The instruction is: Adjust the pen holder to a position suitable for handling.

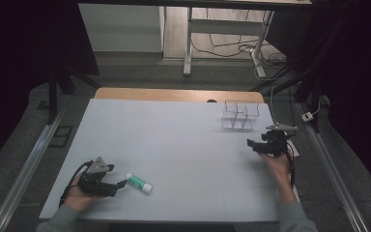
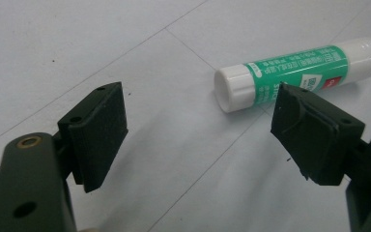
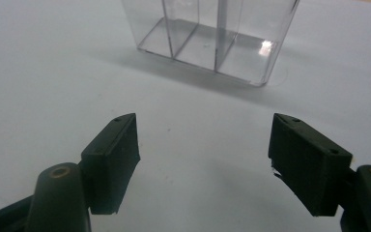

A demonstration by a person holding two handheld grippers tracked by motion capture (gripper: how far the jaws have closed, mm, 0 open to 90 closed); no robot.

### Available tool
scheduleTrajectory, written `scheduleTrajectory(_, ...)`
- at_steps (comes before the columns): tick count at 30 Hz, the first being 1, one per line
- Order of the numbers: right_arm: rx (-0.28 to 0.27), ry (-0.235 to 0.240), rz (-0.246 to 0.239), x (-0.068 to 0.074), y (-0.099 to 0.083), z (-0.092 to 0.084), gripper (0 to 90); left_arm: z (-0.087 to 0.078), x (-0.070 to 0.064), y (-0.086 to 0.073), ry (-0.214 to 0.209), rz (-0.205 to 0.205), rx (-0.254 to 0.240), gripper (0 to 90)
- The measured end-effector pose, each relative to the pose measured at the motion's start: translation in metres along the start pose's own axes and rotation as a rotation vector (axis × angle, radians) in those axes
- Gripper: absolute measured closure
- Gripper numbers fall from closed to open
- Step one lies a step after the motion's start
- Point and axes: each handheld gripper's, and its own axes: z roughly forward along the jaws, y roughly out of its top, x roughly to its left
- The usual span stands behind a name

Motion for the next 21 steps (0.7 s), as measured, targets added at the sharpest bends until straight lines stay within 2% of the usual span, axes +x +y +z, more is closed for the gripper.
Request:
scheduleTrajectory(11,0.002,-0.046,0.014,-0.013,0.008,0.013,27.4,0.000,0.000,0.000,-0.003,0.001,0.002,19.9)
scheduleTrajectory(18,-0.001,-0.058,0.019,-0.022,0.014,0.018,29.2,0.000,0.000,0.000,-0.007,0.000,0.000,19.9)
scheduleTrajectory(21,-0.004,-0.063,0.026,-0.028,0.018,0.020,32.5,0.000,0.000,0.000,-0.001,0.002,0.001,19.9)
